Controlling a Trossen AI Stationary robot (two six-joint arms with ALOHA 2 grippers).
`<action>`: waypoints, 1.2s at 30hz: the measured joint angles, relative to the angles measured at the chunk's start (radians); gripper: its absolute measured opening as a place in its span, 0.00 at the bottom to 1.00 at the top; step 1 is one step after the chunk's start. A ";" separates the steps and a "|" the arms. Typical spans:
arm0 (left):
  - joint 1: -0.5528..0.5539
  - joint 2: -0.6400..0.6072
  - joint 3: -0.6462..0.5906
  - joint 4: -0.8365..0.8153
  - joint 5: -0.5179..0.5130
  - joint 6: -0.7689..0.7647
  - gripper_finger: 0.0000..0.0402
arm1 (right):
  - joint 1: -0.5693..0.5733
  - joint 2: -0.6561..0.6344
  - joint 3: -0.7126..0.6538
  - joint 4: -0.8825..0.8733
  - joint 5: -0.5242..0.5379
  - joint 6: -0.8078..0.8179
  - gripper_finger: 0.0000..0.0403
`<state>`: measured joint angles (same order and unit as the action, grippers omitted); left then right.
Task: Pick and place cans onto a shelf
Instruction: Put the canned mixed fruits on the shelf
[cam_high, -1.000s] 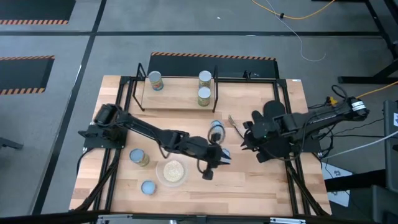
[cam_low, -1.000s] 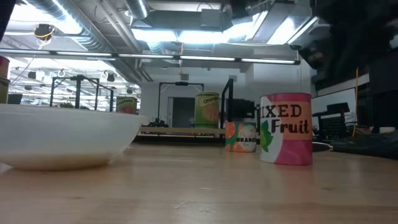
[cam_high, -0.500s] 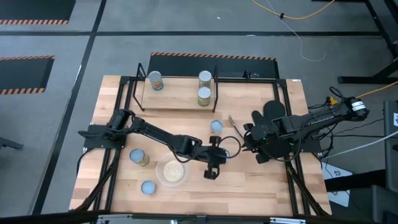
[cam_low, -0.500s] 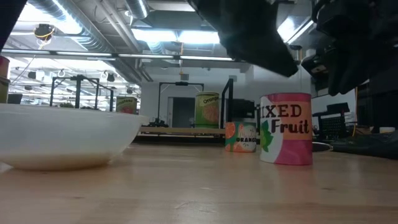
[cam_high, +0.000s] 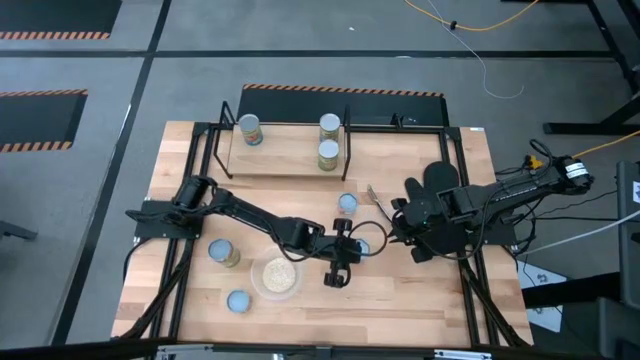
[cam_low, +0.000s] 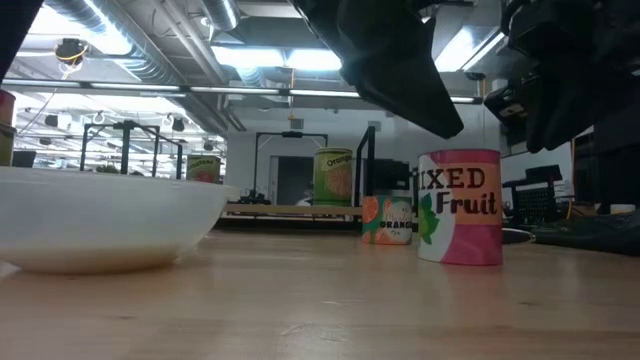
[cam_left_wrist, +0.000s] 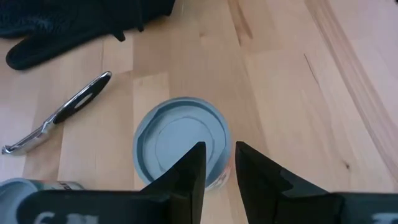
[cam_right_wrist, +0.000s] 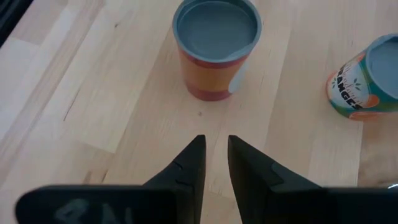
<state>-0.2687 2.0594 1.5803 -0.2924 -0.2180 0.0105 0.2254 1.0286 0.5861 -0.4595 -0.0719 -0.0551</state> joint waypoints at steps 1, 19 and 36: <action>0.000 0.000 0.000 0.000 0.000 0.000 0.20 | 0.000 0.000 0.000 0.000 0.000 0.000 0.18; 0.000 0.000 0.000 -0.003 0.002 0.002 0.20 | 0.000 0.000 0.000 0.000 0.000 -0.001 0.18; 0.000 0.060 0.000 0.049 -0.008 0.029 0.18 | 0.000 0.001 0.000 0.008 0.000 -0.001 0.18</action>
<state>-0.2689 2.1189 1.5803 -0.2432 -0.2256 0.0393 0.2253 1.0294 0.5861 -0.4519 -0.0715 -0.0563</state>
